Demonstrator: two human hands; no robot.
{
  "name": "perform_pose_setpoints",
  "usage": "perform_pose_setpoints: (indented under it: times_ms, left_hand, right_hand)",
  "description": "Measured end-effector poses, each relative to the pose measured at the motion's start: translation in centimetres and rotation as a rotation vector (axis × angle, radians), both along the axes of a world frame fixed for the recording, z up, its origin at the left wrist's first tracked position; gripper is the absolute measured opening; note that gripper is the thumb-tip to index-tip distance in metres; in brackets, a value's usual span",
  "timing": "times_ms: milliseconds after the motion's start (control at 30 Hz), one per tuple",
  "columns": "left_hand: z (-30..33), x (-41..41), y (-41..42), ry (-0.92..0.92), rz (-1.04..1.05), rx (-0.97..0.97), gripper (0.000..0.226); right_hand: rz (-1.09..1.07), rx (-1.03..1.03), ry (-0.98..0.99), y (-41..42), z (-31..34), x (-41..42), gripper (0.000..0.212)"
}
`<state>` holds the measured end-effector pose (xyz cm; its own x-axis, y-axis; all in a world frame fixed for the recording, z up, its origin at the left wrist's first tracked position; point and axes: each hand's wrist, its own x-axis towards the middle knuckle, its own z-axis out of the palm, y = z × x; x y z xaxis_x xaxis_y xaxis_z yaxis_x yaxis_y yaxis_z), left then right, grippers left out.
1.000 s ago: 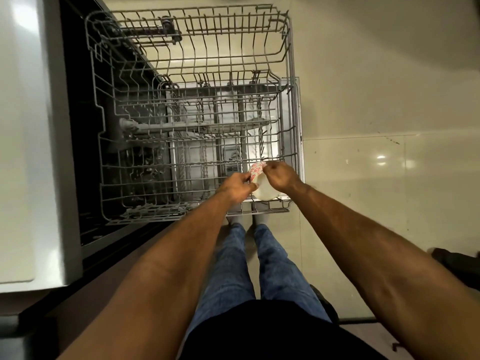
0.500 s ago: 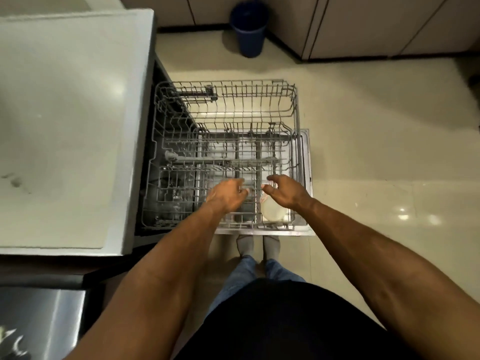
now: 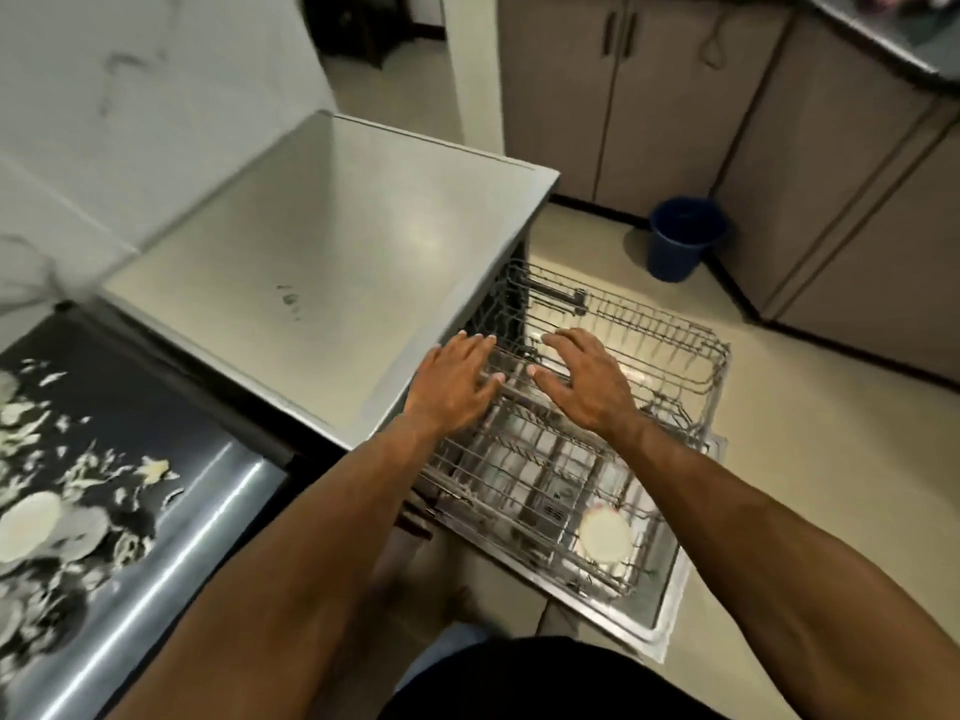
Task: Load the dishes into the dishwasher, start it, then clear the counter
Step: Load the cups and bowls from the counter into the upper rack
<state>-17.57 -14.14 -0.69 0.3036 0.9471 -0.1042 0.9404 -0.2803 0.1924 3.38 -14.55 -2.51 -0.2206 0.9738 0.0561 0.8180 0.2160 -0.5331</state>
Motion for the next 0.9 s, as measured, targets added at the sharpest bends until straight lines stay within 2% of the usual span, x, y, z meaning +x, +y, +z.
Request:
perform_pose_setpoints:
  times_ms: [100,300,500,900]
  left_hand:
    - [1.5,-3.0,-0.7,0.024,0.076,0.047,0.062]
    - [3.8,-9.8,-2.6,0.039,0.215,0.113,0.061]
    - [5.1,-17.9,-5.7,0.023,0.346,0.151,0.062]
    - [5.3,-32.1,-12.6,-0.051,0.615,0.237,0.062]
  right_hand:
    - [0.061,0.065,0.016,0.9,1.8,-2.8,0.065]
    - [0.211,0.126,0.038,1.8,4.1,-10.0,0.062]
    - [0.32,0.173,0.071,1.0,5.1,-19.3,0.072]
    - [0.595,0.187,0.106,-1.7,4.8,-36.5,0.066]
